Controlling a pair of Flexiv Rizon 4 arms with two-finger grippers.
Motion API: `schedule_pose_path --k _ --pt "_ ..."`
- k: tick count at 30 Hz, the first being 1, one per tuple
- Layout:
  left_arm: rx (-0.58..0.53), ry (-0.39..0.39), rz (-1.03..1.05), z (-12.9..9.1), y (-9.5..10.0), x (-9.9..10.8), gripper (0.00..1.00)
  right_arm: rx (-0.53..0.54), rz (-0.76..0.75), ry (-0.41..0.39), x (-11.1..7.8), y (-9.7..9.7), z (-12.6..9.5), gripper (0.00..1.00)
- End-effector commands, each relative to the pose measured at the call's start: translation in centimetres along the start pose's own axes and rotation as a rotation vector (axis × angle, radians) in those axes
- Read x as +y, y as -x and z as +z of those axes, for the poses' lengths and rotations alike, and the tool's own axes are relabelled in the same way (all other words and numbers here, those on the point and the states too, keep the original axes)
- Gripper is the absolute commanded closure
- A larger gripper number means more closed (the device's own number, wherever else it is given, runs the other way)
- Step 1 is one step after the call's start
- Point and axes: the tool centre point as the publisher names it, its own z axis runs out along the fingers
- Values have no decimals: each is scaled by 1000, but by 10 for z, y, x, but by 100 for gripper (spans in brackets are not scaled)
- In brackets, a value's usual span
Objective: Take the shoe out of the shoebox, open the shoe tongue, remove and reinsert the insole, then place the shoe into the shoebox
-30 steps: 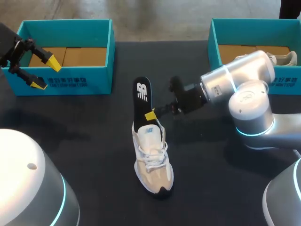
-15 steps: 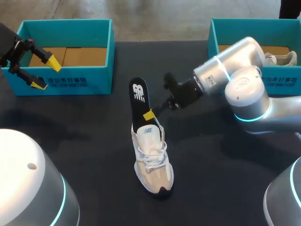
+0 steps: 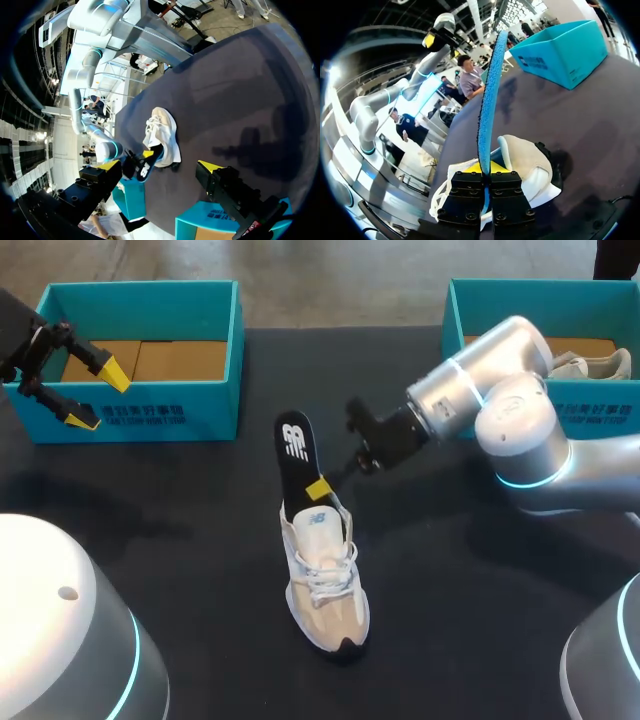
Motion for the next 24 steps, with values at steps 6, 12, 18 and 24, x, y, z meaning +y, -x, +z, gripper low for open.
schedule_pose_path --k 6,12,18,24 --pt "2 1 0 0 0 -1 0 28 -10 -32 -6 -3 5 100" --pt "2 1 0 0 0 -1 0 36 -4 -42 -9 -4 9 100" --pt "2 1 0 0 0 -1 0 22 7 -35 -10 -4 10 100" --pt "2 1 0 0 0 -1 0 32 36 -61 -15 -1 13 100"
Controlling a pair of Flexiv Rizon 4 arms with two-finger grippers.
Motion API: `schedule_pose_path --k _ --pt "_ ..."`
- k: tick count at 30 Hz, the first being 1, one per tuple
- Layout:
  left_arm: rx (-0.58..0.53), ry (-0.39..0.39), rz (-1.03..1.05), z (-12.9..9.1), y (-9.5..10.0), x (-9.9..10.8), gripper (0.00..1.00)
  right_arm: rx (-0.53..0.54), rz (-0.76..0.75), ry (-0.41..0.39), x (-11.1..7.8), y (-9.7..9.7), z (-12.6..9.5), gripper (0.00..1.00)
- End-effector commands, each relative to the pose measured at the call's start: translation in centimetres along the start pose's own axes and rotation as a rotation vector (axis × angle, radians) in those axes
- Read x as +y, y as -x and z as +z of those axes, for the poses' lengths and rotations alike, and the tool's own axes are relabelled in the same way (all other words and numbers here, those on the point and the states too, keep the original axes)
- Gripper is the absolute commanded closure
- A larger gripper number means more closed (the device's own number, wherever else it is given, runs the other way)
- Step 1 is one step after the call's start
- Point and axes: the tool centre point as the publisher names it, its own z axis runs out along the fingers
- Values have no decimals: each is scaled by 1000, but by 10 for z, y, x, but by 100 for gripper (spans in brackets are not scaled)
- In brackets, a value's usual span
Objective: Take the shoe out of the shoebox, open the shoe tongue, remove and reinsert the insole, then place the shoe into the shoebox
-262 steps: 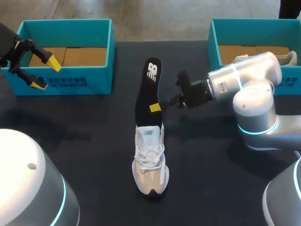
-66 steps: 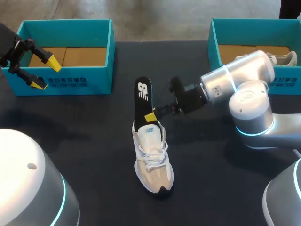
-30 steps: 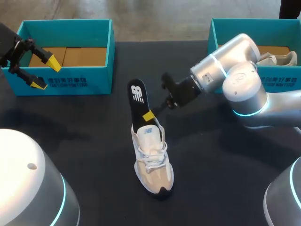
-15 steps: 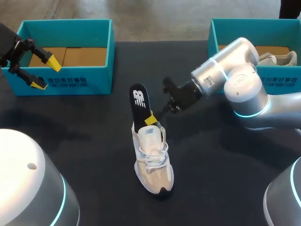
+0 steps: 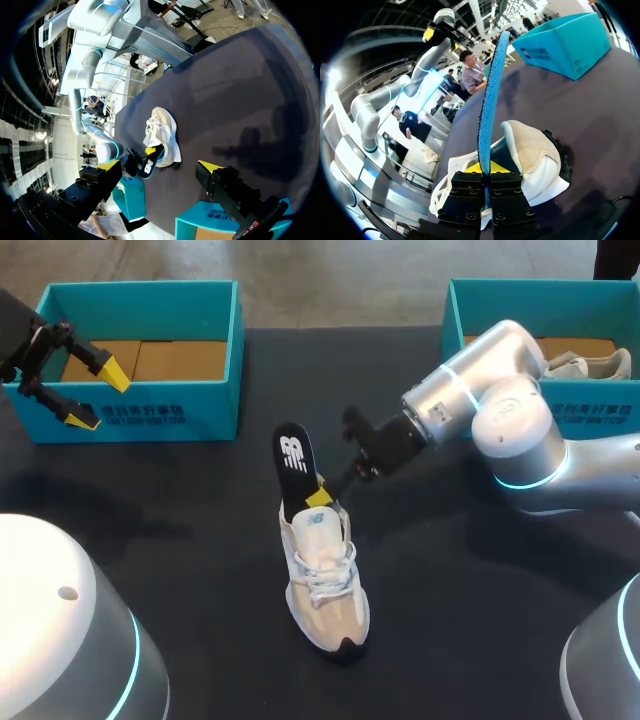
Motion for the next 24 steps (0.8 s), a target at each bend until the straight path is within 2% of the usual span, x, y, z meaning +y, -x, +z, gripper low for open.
schedule_pose_path --k 1,11,19,24 --pt "2 1 0 0 0 -1 0 7 14 -19 -2 3 5 100" --pt "2 1 0 0 0 -1 0 23 34 -49 -7 3 10 100" --pt "2 1 0 0 0 -1 0 -18 8 6 -11 -4 7 100" --pt "2 1 0 0 0 -1 0 -21 -12 2 -11 -10 6 100"
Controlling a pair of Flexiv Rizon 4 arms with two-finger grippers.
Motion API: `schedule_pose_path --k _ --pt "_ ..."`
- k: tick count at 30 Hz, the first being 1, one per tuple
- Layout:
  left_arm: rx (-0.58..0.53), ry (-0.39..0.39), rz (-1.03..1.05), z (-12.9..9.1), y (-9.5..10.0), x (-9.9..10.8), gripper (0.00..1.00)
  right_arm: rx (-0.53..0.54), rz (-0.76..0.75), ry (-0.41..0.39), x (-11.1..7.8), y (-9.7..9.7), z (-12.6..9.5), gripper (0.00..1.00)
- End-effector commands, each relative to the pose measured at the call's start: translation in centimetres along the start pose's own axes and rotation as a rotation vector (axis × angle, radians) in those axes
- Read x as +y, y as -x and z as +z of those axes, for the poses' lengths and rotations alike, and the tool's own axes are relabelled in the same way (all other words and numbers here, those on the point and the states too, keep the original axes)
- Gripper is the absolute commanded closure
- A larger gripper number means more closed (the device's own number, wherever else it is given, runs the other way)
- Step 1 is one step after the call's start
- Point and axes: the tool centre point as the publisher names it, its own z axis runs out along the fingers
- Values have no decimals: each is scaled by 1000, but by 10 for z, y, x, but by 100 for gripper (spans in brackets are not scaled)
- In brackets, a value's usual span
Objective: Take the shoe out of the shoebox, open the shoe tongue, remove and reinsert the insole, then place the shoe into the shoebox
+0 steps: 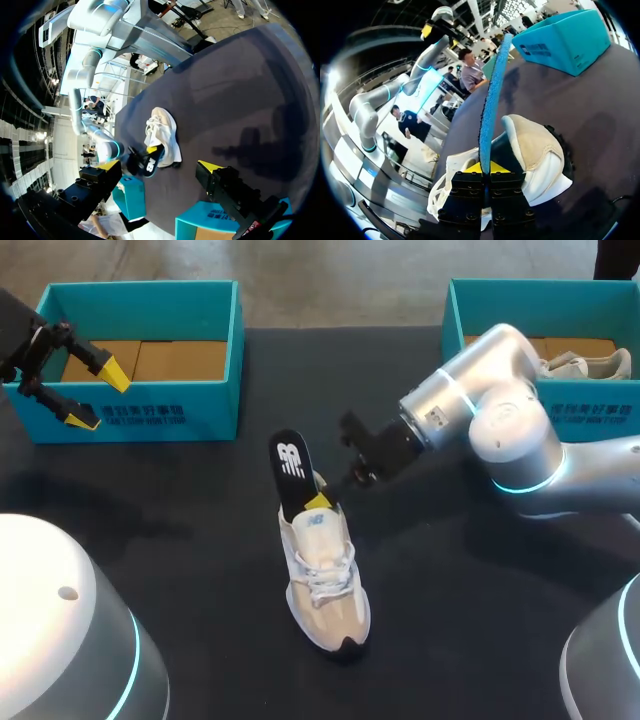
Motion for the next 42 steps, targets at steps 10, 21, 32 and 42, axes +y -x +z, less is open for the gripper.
schedule_pose_path --k 10,21,32,42 --pt "2 1 0 0 0 -1 0 5 0 -37 -8 -9 3 100" --pt "2 1 0 0 0 -1 0 1 -12 -33 -2 -10 2 100" --pt "2 1 0 0 0 -1 0 -24 -15 6 3 -11 -4 56" --pt "2 1 0 0 0 -1 0 -51 -34 29 15 -11 -9 63"
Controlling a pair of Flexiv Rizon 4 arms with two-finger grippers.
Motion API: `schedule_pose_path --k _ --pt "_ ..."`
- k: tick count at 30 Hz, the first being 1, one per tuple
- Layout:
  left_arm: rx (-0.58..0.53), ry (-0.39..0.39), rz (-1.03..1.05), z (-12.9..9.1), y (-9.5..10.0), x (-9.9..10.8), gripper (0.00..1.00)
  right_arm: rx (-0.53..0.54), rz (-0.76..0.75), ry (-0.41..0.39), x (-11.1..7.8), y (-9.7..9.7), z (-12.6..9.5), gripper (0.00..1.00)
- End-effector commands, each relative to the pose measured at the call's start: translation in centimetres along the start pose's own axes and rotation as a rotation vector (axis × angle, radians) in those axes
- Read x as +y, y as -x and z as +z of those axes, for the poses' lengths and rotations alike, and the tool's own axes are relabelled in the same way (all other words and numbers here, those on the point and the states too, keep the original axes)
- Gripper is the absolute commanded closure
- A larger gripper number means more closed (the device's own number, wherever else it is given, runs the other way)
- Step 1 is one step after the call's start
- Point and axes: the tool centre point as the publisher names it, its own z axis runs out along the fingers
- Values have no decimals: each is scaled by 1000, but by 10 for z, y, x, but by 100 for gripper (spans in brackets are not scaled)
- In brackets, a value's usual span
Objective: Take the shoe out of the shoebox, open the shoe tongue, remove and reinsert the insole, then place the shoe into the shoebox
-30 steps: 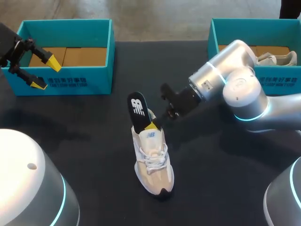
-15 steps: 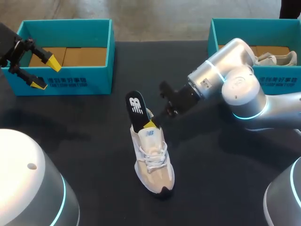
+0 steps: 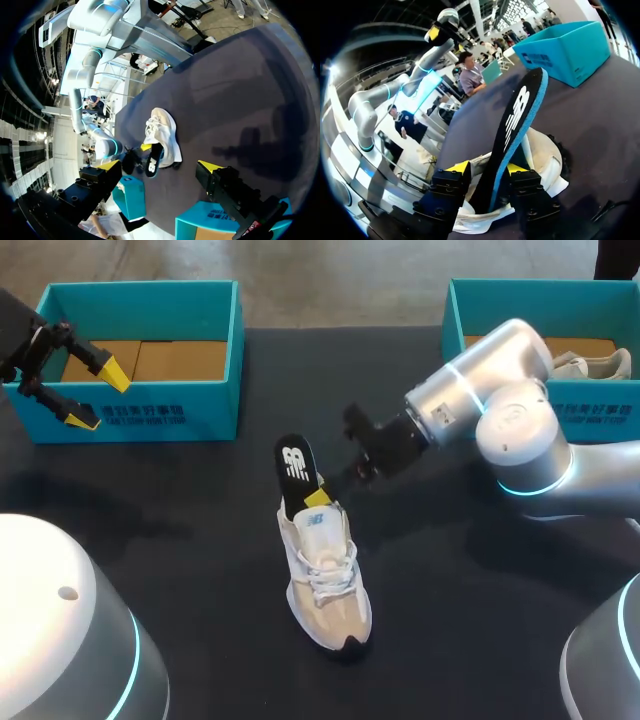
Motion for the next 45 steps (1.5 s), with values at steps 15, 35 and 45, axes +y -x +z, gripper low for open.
schedule_pose_path --k 15,35,45 --pt "2 1 0 0 0 -1 0 -35 -11 35 15 0 -3 69" --pt "2 1 0 0 0 -1 0 -5 26 -22 10 8 2 100" --pt "2 1 0 0 0 -1 0 8 70 -10 -4 13 7 100"
